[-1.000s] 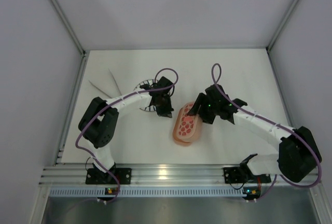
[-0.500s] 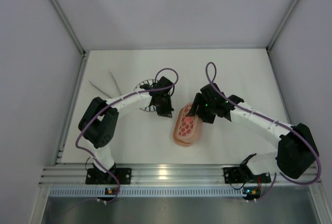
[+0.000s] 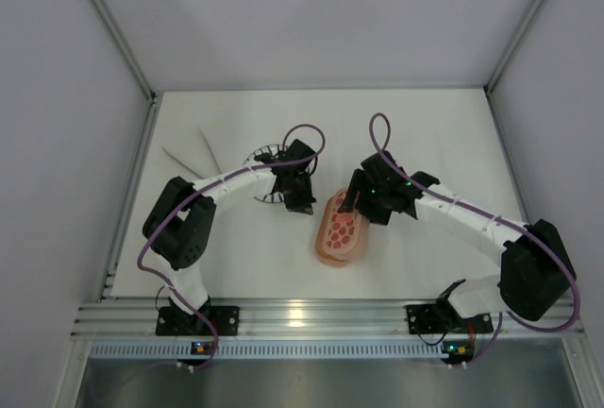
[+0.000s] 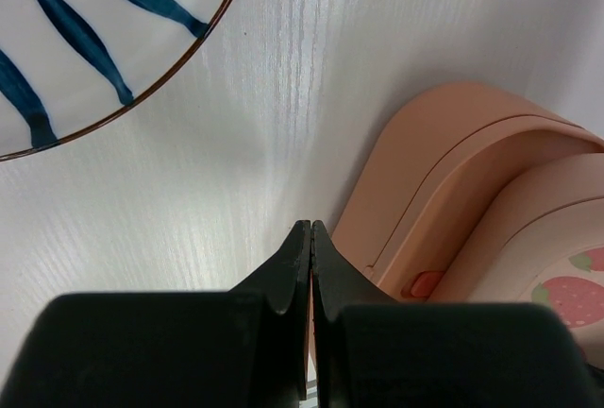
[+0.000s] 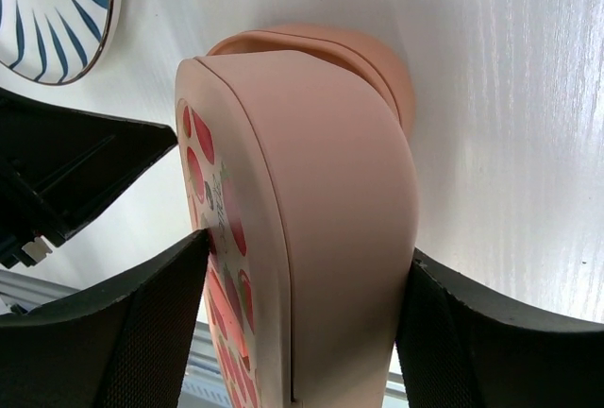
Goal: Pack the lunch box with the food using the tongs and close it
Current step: Place the packing box into the packing box.
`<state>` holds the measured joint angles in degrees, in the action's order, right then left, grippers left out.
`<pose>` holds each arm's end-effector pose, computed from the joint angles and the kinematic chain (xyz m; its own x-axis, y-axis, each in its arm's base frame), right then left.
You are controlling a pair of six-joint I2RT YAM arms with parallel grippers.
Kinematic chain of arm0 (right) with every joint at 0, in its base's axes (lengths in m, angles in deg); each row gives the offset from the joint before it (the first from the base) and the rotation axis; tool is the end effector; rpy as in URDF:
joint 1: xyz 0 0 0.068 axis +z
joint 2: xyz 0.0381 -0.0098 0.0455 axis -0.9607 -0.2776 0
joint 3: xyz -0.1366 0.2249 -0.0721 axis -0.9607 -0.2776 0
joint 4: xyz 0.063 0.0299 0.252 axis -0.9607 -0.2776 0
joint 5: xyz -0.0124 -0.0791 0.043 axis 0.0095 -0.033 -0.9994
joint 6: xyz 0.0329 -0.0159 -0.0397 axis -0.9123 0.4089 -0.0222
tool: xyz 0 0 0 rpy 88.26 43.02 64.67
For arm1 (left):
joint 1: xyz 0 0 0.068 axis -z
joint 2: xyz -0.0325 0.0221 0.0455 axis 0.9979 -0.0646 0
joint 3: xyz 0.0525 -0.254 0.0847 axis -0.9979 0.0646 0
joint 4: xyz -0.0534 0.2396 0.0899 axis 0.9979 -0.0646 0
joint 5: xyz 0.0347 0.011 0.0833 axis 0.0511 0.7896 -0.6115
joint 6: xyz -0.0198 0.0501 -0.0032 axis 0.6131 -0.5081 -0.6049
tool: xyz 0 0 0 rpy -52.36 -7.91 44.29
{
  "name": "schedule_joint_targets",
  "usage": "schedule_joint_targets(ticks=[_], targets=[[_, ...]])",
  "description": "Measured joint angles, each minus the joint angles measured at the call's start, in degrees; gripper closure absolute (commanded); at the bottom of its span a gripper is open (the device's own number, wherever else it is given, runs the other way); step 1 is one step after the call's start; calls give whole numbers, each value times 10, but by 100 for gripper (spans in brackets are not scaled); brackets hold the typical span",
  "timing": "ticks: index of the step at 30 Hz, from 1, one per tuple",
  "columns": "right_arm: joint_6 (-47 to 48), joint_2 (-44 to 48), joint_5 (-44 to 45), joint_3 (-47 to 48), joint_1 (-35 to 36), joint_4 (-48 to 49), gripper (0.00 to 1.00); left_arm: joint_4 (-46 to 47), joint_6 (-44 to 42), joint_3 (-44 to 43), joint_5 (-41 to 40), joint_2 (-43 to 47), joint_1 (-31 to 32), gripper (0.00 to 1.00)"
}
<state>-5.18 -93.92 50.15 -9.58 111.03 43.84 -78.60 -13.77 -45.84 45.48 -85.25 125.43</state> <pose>0.2167 0.1639 0.2312 -0.8831 0.3414 -0.3219 0.1865 0.8849 0.4267 0.2832 -0.2348 0.1898 -0.9642 -0.1442 -0.2226 -0.0573 0.9327 -0.3562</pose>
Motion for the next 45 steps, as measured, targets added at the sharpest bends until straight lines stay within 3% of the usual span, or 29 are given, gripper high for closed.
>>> schedule_joint_targets(ticks=[28,45], targets=[[-19,-27,-11,-15,19,38,20,0,-14,0,11,0,-5,100],[-36,9,-20,-60,21,64,16,0,-15,0,13,0,-7,100]])
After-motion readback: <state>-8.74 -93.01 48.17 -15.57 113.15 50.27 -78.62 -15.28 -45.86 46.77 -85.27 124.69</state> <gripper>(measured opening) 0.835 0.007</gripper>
